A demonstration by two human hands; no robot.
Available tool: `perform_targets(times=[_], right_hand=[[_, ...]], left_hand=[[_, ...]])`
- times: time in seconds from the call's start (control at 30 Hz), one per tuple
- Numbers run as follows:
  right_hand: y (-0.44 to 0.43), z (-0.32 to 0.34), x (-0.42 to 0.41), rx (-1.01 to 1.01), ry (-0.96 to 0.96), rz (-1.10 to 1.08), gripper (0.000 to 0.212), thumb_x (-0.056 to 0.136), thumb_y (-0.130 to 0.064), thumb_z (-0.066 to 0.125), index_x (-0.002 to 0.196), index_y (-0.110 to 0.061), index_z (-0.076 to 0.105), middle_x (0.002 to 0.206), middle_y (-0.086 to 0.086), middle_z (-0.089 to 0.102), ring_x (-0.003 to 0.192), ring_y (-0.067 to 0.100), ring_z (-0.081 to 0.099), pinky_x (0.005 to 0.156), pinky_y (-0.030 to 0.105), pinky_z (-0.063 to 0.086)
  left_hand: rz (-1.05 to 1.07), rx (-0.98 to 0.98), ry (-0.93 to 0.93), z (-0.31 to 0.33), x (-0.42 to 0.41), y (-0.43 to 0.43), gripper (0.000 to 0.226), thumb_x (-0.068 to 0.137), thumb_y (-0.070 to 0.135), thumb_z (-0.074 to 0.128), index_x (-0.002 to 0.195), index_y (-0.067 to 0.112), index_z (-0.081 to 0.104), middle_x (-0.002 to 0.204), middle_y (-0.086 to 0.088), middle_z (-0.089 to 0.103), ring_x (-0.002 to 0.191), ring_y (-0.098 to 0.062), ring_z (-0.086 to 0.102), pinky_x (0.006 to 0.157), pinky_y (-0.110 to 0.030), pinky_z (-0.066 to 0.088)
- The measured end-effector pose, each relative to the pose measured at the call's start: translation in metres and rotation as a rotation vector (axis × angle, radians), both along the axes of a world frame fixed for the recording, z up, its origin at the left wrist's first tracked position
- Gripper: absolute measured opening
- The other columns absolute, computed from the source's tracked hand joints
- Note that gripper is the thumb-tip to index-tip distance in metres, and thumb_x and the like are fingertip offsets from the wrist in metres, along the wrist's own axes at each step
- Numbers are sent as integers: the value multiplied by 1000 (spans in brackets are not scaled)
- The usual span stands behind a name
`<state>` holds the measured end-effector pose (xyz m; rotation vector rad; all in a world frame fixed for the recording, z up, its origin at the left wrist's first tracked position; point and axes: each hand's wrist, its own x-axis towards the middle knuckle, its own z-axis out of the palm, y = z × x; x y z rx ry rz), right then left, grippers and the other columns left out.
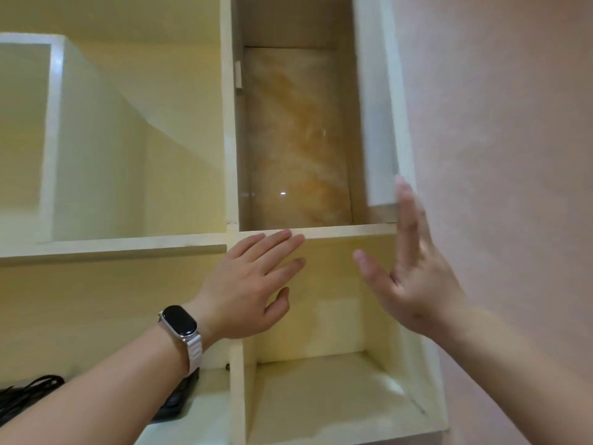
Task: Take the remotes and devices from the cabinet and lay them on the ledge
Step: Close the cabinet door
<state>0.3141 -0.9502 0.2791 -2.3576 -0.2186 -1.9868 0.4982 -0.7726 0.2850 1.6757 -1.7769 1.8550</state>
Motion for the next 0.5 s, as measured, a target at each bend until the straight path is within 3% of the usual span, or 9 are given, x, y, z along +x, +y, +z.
perform_targets(times=[0.03, 0.13, 0.2, 0.33, 0.5], right_hand=[[2, 2, 6, -64, 3, -39, 80, 91, -64, 36, 150, -40, -14, 161, -7, -5, 149, 10, -1, 119, 27, 15], [2, 6, 19, -133, -17, -68, 81, 92, -63, 35, 148, -42, -18, 160, -6, -11, 150, 20, -4, 115, 53, 25], [0, 7, 23, -135, -18, -73, 83, 92, -59, 40, 149, -41, -18, 161, -2, -10, 150, 25, -3, 111, 61, 30], [1, 7, 34, -145, 34, -188, 84, 90, -59, 41, 150, -40, -16, 163, 7, -8, 150, 33, -2, 114, 59, 24], [10, 12, 63, -165, 119, -525, 84, 89, -60, 40, 152, -34, -8, 162, 18, -3, 147, 44, 3, 115, 52, 12]], left_hand=[[-5, -2, 4, 0, 0, 0, 43, 81, 27, 60, 122, 16, 67, 146, -8, 49, 137, -25, 43, 111, -43, 32], [-10, -14, -1, 0, 0, -1, 42, 82, 27, 58, 122, 15, 67, 145, -8, 50, 137, -25, 43, 111, -44, 34], [-25, -32, 2, -2, 0, -2, 42, 81, 26, 59, 121, 15, 67, 144, -8, 51, 136, -25, 44, 109, -45, 36], [-59, -53, 5, -4, 1, -4, 41, 80, 24, 61, 119, 14, 68, 140, -8, 55, 135, -25, 46, 108, -44, 37], [-85, -54, -8, -2, 1, -2, 38, 79, 22, 63, 113, 9, 70, 134, -12, 60, 130, -30, 50, 105, -47, 40]])
